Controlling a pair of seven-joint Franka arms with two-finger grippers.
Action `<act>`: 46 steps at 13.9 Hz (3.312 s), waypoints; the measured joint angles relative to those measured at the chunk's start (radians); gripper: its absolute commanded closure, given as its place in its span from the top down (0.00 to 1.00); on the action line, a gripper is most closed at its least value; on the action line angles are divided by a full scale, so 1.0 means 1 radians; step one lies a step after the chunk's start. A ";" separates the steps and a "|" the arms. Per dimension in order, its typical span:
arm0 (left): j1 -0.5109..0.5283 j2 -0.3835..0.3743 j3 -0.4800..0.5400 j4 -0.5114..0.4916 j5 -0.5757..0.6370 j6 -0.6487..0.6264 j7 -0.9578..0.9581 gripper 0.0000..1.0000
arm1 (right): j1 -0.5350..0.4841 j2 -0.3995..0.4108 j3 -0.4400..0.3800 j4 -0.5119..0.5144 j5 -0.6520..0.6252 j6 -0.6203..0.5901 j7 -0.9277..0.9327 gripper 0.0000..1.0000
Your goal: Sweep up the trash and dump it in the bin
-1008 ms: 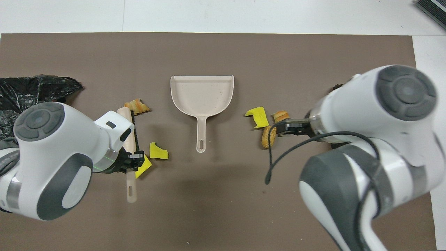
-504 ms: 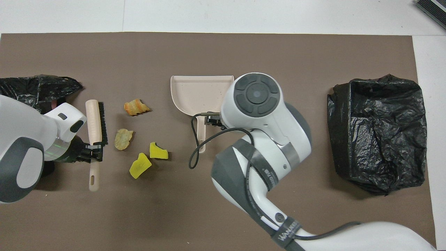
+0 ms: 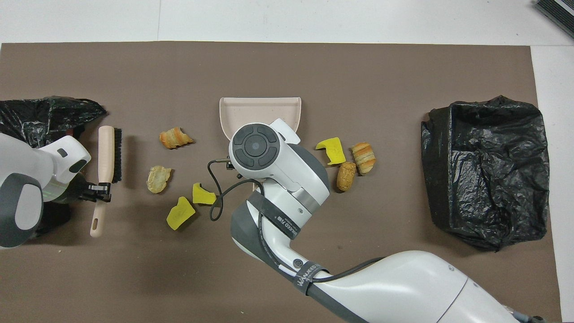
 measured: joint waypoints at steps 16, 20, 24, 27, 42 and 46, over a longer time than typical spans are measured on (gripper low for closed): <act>-0.245 0.142 -0.037 0.158 0.081 -0.181 0.263 0.00 | -0.045 -0.062 0.021 -0.023 0.057 -0.084 -0.156 0.00; -0.288 0.123 -0.036 0.143 0.081 -0.198 0.259 0.00 | -0.131 -0.252 0.023 -0.082 0.082 -0.320 -0.528 0.00; -0.283 0.079 -0.013 0.164 0.081 -0.197 0.157 0.00 | -0.133 -0.405 0.014 -0.315 0.120 -0.303 -0.937 0.00; -0.265 0.018 -0.011 0.147 0.081 -0.236 -0.031 0.00 | -0.149 -0.423 -0.032 -0.422 0.173 -0.190 -1.364 0.00; -0.331 -0.115 -0.034 -0.199 0.039 -0.018 -0.467 0.00 | -0.106 -0.342 -0.031 -0.508 0.115 0.063 -1.514 0.00; -0.432 -0.102 -0.037 -0.194 -0.089 0.026 -0.472 0.00 | -0.106 -0.342 -0.031 -0.508 0.114 0.063 -1.514 0.00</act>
